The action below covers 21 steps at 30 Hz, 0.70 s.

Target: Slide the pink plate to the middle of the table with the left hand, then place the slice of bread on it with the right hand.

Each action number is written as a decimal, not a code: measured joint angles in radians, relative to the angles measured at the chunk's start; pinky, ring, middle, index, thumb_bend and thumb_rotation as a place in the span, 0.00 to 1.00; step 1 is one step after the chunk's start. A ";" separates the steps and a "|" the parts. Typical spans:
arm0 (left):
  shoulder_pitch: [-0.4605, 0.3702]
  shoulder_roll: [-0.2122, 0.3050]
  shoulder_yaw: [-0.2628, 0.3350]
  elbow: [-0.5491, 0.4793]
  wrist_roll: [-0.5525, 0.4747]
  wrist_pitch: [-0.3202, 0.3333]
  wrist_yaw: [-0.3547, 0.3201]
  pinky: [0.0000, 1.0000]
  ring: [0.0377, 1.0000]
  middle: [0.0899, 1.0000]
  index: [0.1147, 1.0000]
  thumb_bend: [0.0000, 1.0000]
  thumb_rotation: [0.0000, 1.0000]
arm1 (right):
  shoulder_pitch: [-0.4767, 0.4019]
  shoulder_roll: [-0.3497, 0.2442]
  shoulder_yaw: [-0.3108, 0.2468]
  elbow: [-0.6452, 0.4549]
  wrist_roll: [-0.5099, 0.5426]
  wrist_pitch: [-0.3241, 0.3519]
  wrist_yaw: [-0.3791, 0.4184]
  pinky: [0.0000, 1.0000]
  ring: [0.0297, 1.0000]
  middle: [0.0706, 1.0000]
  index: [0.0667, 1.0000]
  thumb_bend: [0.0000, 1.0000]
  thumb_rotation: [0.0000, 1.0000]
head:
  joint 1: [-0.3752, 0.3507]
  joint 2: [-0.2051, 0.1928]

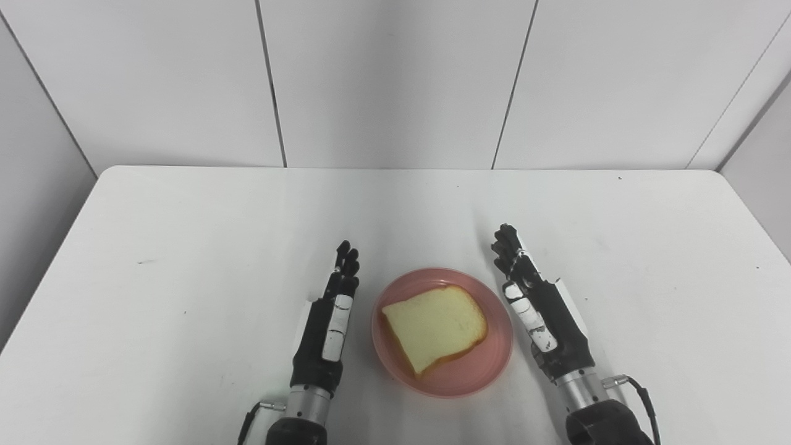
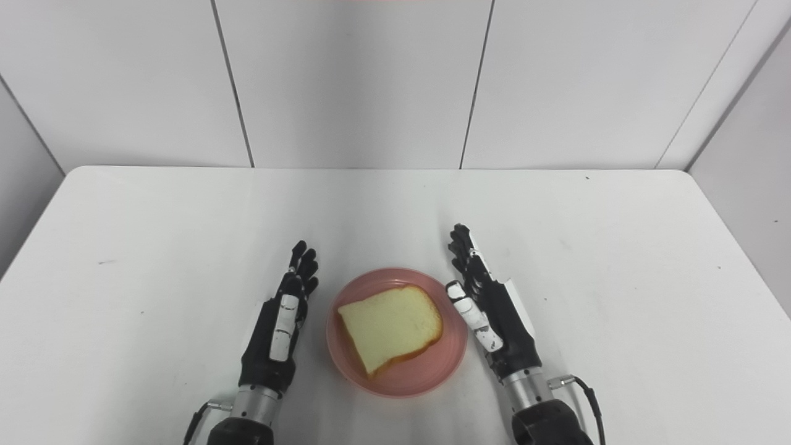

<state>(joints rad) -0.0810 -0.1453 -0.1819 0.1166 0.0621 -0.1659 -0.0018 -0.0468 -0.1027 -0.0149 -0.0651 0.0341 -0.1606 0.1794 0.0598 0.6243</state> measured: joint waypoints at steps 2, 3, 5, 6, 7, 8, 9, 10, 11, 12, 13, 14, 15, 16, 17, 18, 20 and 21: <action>0.002 0.006 0.008 -0.005 0.000 0.003 0.000 1.00 1.00 1.00 1.00 0.66 1.00 | 0.007 0.004 -0.001 0.014 -0.013 -0.004 -0.021 1.00 1.00 1.00 1.00 0.70 0.89 | 0.002 -0.005; 0.002 0.009 0.012 -0.006 -0.001 0.005 -0.001 1.00 1.00 1.00 1.00 0.68 1.00 | 0.011 0.007 -0.001 0.019 -0.018 -0.004 -0.032 1.00 1.00 1.00 1.00 0.68 0.89 | 0.002 -0.006; 0.002 0.010 0.018 -0.006 -0.001 0.005 -0.001 1.00 1.00 1.00 1.00 0.69 1.00 | 0.018 0.011 0.000 0.024 -0.022 -0.004 -0.039 1.00 1.00 1.00 1.00 0.67 0.88 | -0.001 -0.008; 0.002 0.010 0.021 -0.006 -0.001 0.005 -0.001 1.00 1.00 1.00 1.00 0.69 1.00 | 0.020 0.014 0.000 0.025 -0.022 -0.004 -0.040 1.00 1.00 1.00 1.00 0.66 0.88 | -0.003 -0.008; 0.002 0.010 0.023 -0.006 -0.002 0.005 -0.001 1.00 1.00 1.00 1.00 0.69 1.00 | 0.020 0.018 0.000 0.026 -0.021 -0.004 -0.044 1.00 1.00 1.00 1.00 0.66 0.87 | -0.003 -0.008; 0.002 0.010 0.024 -0.006 -0.002 0.005 -0.001 1.00 1.00 1.00 1.00 0.70 1.00 | 0.020 0.022 0.000 0.027 -0.021 -0.004 -0.050 1.00 1.00 1.00 1.00 0.65 0.87 | -0.012 -0.003; 0.001 0.010 0.025 -0.005 -0.003 0.004 -0.001 1.00 1.00 1.00 1.00 0.70 1.00 | 0.019 0.027 0.000 0.031 -0.021 -0.006 -0.059 1.00 1.00 1.00 1.00 0.65 0.87 | -0.012 -0.003; 0.001 0.010 0.027 -0.006 -0.007 0.004 -0.002 1.00 1.00 1.00 1.00 0.72 0.99 | 0.018 0.032 -0.001 0.038 -0.024 -0.010 -0.067 1.00 1.00 1.00 1.00 0.65 0.86 | -0.015 -0.002; 0.001 0.010 0.029 -0.006 -0.009 0.004 -0.003 1.00 1.00 1.00 1.00 0.73 0.98 | 0.016 0.037 -0.001 0.051 -0.029 -0.013 -0.076 1.00 1.00 1.00 1.00 0.66 0.86 | -0.015 -0.002; 0.001 0.010 0.029 -0.006 -0.009 0.004 -0.003 1.00 1.00 1.00 1.00 0.74 0.99 | 0.016 0.039 -0.001 0.061 -0.033 -0.013 -0.081 1.00 1.00 1.00 1.00 0.66 0.86 | -0.014 -0.002; 0.001 0.010 0.029 -0.006 -0.007 0.004 -0.003 1.00 1.00 1.00 1.00 0.75 1.00 | 0.018 0.040 -0.001 0.066 -0.037 -0.013 -0.089 1.00 1.00 1.00 1.00 0.66 0.86 | -0.014 -0.002; 0.001 0.011 0.030 -0.006 -0.004 0.004 -0.002 1.00 1.00 1.00 1.00 0.75 1.00 | 0.018 0.041 -0.001 0.067 -0.042 -0.013 -0.097 1.00 1.00 1.00 1.00 0.67 0.86 | -0.014 -0.002; 0.001 0.013 0.029 -0.005 0.002 0.004 -0.001 1.00 1.00 1.00 1.00 0.76 1.00 | 0.017 0.043 -0.004 0.067 -0.042 -0.013 -0.107 1.00 1.00 1.00 1.00 0.68 0.86 | -0.014 -0.003; 0.000 0.014 0.029 -0.005 0.003 0.004 -0.001 1.00 1.00 1.00 1.00 0.76 1.00 | 0.016 0.045 -0.008 0.067 -0.042 -0.013 -0.115 1.00 1.00 1.00 1.00 0.69 0.87 | -0.014 -0.003; -0.001 0.015 0.030 -0.003 0.003 0.004 -0.001 1.00 1.00 1.00 1.00 0.76 1.00 | 0.016 0.048 -0.013 0.068 -0.042 -0.013 -0.121 1.00 1.00 1.00 1.00 0.69 0.88 | -0.014 -0.003; -0.002 0.016 0.030 -0.003 0.003 0.004 0.000 1.00 1.00 1.00 1.00 0.75 0.99 | 0.016 0.050 -0.017 0.068 -0.041 -0.013 -0.128 1.00 1.00 1.00 1.00 0.70 0.88 | -0.012 -0.002; -0.002 0.016 0.033 -0.003 -0.002 0.004 -0.001 1.00 1.00 1.00 1.00 0.73 0.99 | 0.016 0.055 -0.023 0.070 -0.026 -0.013 -0.140 1.00 1.00 1.00 1.00 0.71 0.88 | -0.012 0.002; -0.002 0.016 0.033 -0.003 -0.002 0.004 -0.002 1.00 1.00 1.00 1.00 0.71 0.99 | 0.016 0.059 -0.028 0.070 -0.017 -0.012 -0.143 1.00 1.00 1.00 1.00 0.71 0.89 | -0.012 0.002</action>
<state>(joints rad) -0.0829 -0.1291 -0.1487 0.1133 0.0599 -0.1615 -0.0035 -0.0305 -0.0437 -0.0425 0.0046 0.0168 -0.1729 0.0363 0.0476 0.6259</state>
